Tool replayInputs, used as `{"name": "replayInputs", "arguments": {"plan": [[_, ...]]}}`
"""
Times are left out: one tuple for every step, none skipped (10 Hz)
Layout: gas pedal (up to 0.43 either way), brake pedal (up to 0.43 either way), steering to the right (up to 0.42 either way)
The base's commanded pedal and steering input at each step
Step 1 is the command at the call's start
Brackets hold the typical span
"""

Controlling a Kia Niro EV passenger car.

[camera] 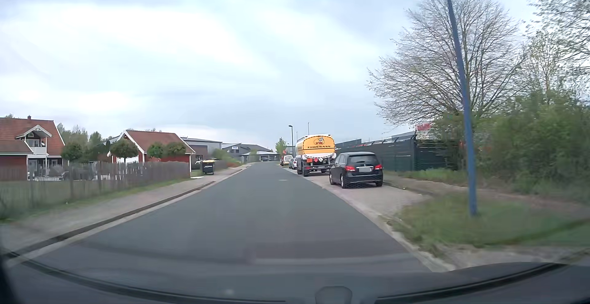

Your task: Follow the waypoints while adhering to traffic rules and regulations

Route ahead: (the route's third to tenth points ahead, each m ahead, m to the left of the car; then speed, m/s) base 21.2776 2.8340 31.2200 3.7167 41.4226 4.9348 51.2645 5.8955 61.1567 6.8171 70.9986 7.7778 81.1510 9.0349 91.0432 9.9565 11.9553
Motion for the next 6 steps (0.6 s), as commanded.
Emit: {"name": "replayInputs", "arguments": {"plan": [[0.169, 0.0, -0.036], [0.169, 0.0, -0.036], [0.169, 0.0, -0.035], [0.169, 0.0, -0.035], [0.169, 0.0, -0.034], [0.169, 0.0, -0.032]]}}
